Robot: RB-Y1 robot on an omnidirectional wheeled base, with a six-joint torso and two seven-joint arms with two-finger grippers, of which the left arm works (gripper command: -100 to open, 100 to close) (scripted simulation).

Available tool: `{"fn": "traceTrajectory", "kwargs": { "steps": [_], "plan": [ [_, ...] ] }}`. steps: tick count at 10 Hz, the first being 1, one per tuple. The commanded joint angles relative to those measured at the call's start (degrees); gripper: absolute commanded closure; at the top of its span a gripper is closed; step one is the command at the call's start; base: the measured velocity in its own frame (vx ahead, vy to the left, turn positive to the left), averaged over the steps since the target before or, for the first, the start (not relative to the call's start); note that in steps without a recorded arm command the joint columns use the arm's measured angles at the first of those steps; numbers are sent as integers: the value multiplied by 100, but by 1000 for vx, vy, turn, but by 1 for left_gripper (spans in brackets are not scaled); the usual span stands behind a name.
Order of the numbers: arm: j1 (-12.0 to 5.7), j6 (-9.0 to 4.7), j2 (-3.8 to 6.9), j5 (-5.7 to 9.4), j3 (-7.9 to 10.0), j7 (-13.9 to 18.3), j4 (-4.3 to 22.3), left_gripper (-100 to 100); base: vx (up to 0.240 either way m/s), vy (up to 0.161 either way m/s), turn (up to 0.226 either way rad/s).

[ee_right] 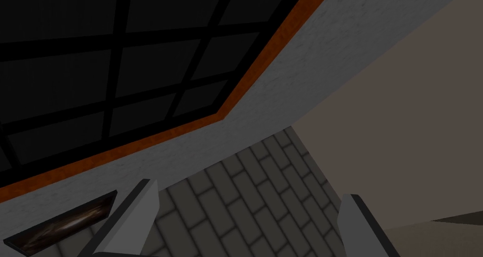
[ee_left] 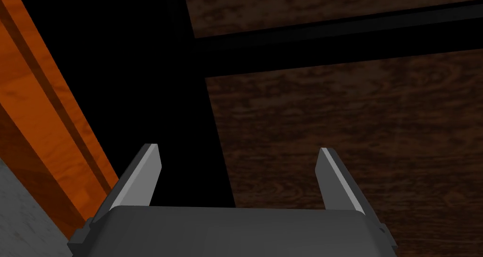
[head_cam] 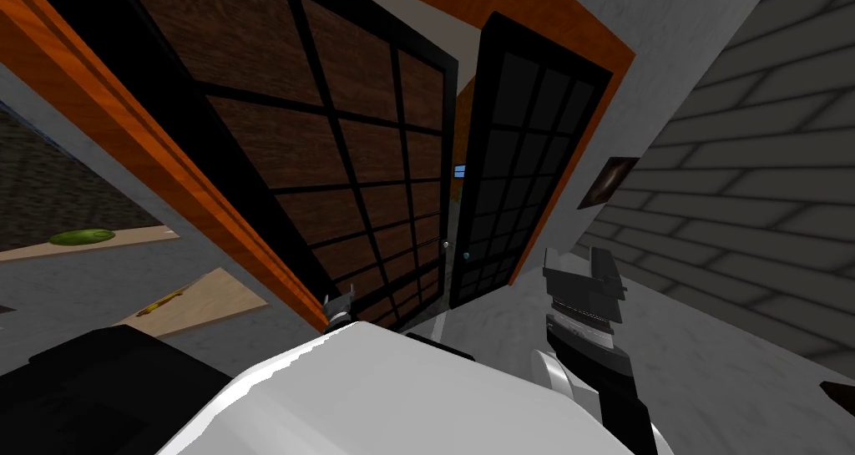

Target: Push the door open

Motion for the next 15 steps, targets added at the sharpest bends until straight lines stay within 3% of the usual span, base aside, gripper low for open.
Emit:
{"fn": "traceTrajectory", "kwargs": {
  "steps": [1, 15],
  "plan": [
    [-74, 112, 46, -22, -30, -58, -286, -100, 44, 2, 47],
    [-50, 107, 5, 55, -113, -124, -378, -100, 22, 0, 4]
  ]
}}
